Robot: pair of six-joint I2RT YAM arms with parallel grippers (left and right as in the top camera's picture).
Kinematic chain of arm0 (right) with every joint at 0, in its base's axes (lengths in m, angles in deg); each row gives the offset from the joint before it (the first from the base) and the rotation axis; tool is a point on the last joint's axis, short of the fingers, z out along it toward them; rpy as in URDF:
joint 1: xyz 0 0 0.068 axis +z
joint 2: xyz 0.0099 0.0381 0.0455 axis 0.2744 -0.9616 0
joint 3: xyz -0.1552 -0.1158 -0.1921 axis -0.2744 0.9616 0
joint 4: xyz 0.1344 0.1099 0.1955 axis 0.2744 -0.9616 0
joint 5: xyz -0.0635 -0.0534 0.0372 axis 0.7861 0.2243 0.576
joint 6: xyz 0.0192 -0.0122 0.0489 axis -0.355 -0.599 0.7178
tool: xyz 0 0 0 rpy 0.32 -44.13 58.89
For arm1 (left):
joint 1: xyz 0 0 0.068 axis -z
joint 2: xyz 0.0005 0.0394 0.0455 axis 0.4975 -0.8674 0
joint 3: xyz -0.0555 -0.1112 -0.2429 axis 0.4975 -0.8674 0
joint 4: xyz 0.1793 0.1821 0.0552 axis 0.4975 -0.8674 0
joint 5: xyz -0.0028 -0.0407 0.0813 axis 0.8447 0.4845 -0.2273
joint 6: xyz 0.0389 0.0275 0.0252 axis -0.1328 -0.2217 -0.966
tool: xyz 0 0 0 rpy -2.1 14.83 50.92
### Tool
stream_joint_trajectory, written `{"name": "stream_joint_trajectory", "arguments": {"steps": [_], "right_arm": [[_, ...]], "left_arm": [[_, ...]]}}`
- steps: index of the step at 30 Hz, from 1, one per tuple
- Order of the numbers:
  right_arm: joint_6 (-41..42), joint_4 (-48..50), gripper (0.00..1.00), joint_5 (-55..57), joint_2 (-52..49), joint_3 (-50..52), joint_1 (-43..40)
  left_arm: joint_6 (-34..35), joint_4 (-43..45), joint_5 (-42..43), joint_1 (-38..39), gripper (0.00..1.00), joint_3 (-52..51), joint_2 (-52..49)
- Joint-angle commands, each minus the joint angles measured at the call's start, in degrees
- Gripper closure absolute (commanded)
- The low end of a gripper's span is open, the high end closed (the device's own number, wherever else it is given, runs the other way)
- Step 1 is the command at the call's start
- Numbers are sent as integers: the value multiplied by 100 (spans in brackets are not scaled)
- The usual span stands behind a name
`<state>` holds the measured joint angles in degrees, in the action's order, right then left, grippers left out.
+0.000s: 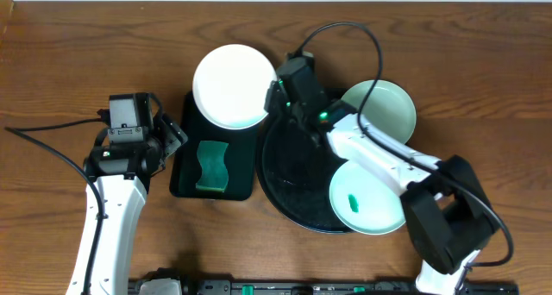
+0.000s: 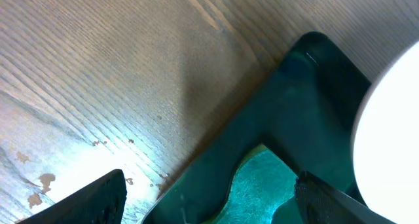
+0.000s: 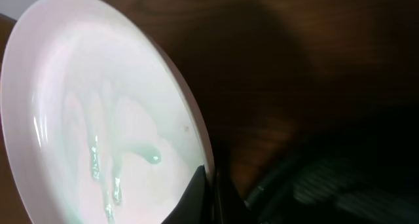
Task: Clean dirty plates on tray and stack at the side
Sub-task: 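Grip the white plate rim with the right gripper and lift it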
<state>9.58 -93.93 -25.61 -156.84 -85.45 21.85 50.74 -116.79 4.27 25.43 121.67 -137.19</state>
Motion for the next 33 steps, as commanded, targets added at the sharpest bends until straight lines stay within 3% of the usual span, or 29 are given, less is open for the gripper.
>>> {"name": "stream_joint_trajectory", "arguments": {"steps": [1, 6, 15, 26, 33], "right_arm": [[63, 219, 99, 498, -24, -136, 160], [-37, 549, 99, 942, -151, -136, 385], [-1191, 1038, 99, 1786, -339, -136, 706], [-3790, 1685, 99, 1952, -332, -136, 881], [-5899, 2514, 99, 3093, -332, -136, 1322]], "left_arm": [[50, -20, -28, -17, 18, 122, 17], [50, -20, -28, -17, 18, 122, 17], [50, -20, -28, -17, 17, 122, 17], [50, -20, -28, -20, 17, 122, 17], [50, -20, -28, -20, 18, 122, 17]]}}
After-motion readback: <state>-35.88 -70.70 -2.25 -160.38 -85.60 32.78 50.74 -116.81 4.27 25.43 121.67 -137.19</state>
